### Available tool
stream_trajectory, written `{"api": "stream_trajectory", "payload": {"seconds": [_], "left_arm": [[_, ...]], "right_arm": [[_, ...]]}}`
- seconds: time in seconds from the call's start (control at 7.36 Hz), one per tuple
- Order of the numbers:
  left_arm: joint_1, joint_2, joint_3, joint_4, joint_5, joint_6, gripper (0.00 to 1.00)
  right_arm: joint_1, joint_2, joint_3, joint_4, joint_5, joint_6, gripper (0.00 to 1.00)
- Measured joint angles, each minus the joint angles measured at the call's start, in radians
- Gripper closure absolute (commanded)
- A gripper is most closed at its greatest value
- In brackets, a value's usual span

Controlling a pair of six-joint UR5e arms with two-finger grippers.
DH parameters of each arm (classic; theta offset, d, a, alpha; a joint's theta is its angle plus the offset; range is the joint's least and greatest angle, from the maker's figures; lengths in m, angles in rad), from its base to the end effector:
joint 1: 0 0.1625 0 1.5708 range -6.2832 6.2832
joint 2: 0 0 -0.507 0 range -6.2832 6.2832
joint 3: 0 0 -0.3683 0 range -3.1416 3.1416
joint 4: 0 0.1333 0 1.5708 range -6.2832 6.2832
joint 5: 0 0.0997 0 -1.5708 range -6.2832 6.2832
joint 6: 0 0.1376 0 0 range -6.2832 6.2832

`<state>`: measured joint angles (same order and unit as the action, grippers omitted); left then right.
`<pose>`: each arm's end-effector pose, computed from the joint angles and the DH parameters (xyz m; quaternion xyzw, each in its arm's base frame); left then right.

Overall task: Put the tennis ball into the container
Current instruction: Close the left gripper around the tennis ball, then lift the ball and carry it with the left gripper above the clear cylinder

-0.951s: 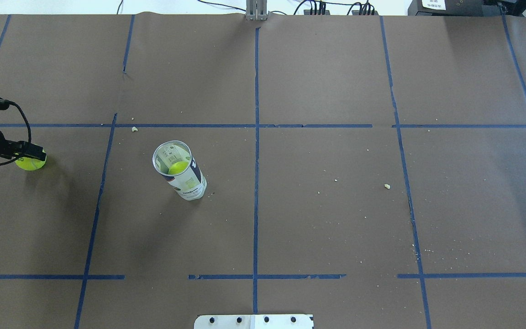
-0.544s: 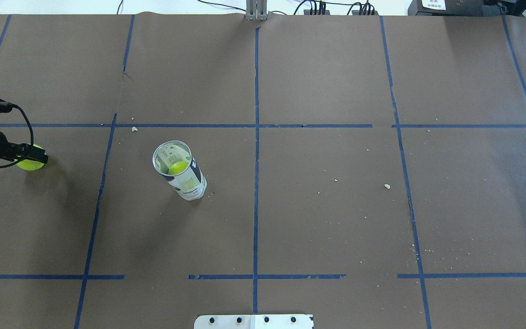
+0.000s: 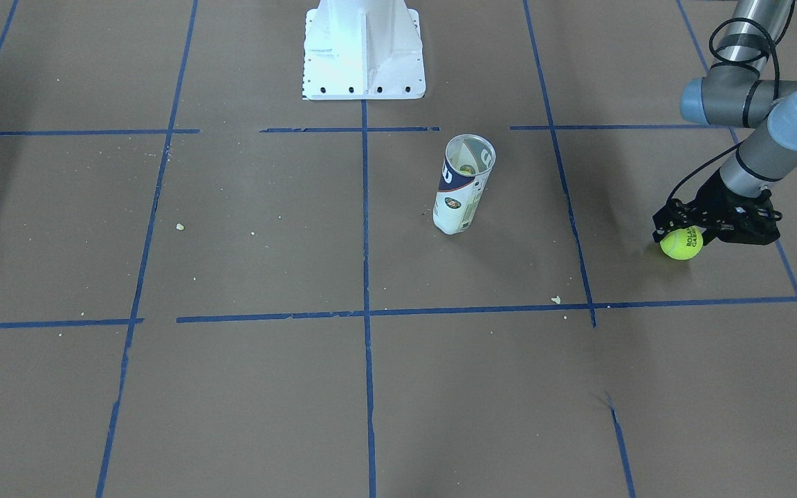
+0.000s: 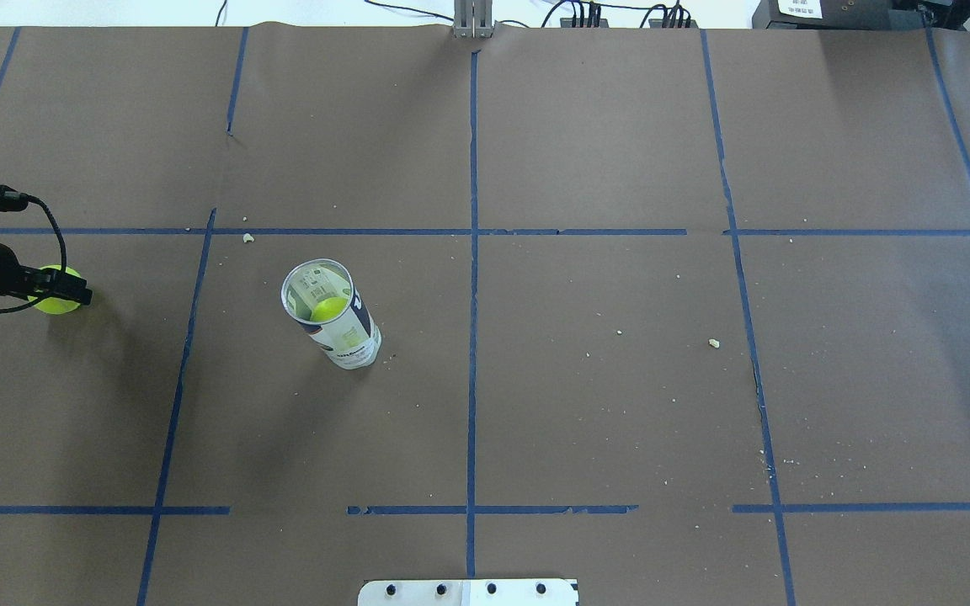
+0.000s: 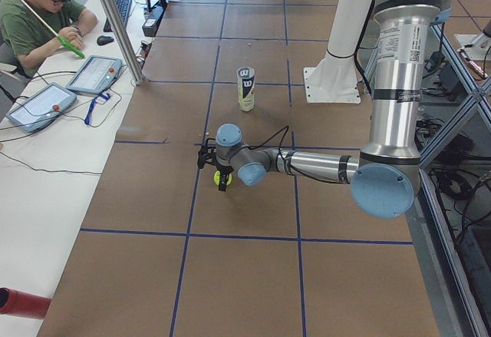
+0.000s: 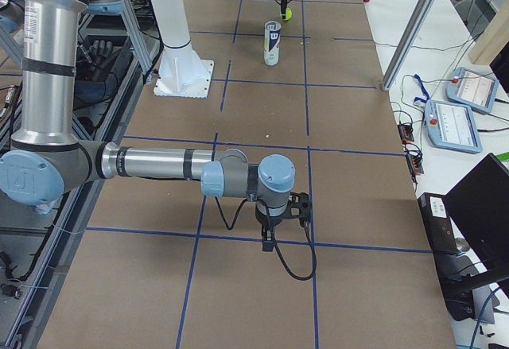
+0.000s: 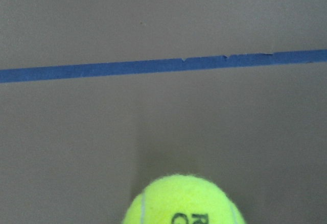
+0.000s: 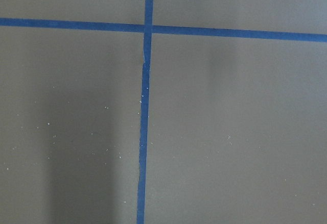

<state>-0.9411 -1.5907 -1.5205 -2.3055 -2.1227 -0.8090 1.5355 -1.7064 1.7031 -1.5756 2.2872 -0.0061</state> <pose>0.2627 -0.4644 0.7053 0.0811 0.4110 0.0127 0.9079 0.0288 -0.3999 0.7706 -0.0089 -0.3505 -0.0180 0.9364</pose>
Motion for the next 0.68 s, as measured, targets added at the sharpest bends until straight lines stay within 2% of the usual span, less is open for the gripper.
{"api": "stream_trajectory", "payload": {"seconds": [0.41,0.68], "left_arm": [[-0.003,-0.002,-0.035,0.006,-0.004,-0.002,0.61],[-0.011,0.049,-0.132,0.013,-0.009,0.003,0.62]], "right_arm": [[0.0,0.0,0.0,0.0,0.0,0.0,0.0],[0.0,0.0,0.0,0.0,0.0,0.0,0.0]]}}
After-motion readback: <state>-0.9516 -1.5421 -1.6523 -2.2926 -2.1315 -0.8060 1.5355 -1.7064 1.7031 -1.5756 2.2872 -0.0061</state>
